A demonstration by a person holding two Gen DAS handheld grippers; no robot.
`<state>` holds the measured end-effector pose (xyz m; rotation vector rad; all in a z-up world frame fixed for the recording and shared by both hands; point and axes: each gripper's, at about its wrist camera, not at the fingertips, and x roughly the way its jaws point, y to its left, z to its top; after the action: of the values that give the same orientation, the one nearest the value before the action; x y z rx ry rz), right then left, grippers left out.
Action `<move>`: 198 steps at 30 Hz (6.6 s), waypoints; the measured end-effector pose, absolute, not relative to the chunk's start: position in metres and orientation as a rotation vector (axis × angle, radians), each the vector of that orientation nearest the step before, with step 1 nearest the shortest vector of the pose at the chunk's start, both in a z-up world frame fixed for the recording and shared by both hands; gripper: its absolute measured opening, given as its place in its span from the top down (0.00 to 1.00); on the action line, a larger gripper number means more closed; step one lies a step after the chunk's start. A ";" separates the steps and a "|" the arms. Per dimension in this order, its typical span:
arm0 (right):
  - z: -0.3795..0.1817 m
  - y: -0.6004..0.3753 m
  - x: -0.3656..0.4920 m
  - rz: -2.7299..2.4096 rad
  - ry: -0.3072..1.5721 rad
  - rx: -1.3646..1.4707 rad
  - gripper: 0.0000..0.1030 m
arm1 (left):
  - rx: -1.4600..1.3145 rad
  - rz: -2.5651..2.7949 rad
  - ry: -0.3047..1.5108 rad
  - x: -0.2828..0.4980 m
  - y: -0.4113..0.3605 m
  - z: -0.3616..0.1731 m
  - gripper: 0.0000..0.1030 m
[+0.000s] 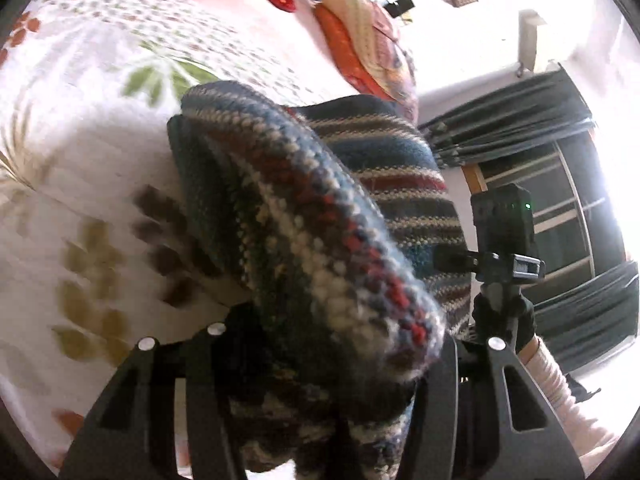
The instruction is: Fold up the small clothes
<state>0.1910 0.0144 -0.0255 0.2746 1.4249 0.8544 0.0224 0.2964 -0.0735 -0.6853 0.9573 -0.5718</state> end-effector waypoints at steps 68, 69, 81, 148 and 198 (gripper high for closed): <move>-0.009 -0.021 0.093 0.738 1.355 0.039 0.20 | -0.425 -0.477 0.884 0.003 0.259 -0.033 0.60; -0.012 -0.020 0.087 0.741 1.362 0.056 0.20 | -0.412 -0.493 0.907 -0.001 0.249 -0.038 0.60; -0.085 -0.016 0.067 0.618 1.434 0.020 0.18 | -0.307 -0.469 1.024 -0.003 0.231 -0.100 0.61; 0.042 -0.063 -0.052 0.333 1.181 -0.089 0.04 | -0.163 0.001 0.982 -0.153 0.176 0.008 0.12; 0.043 -0.080 -0.049 0.281 1.160 -0.103 0.04 | -0.079 -0.018 0.986 -0.144 0.152 0.010 0.12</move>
<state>-0.0492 -0.0798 0.0429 -0.1029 1.1599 0.2807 -0.1442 0.1518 0.0105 -0.0792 0.9861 -0.0181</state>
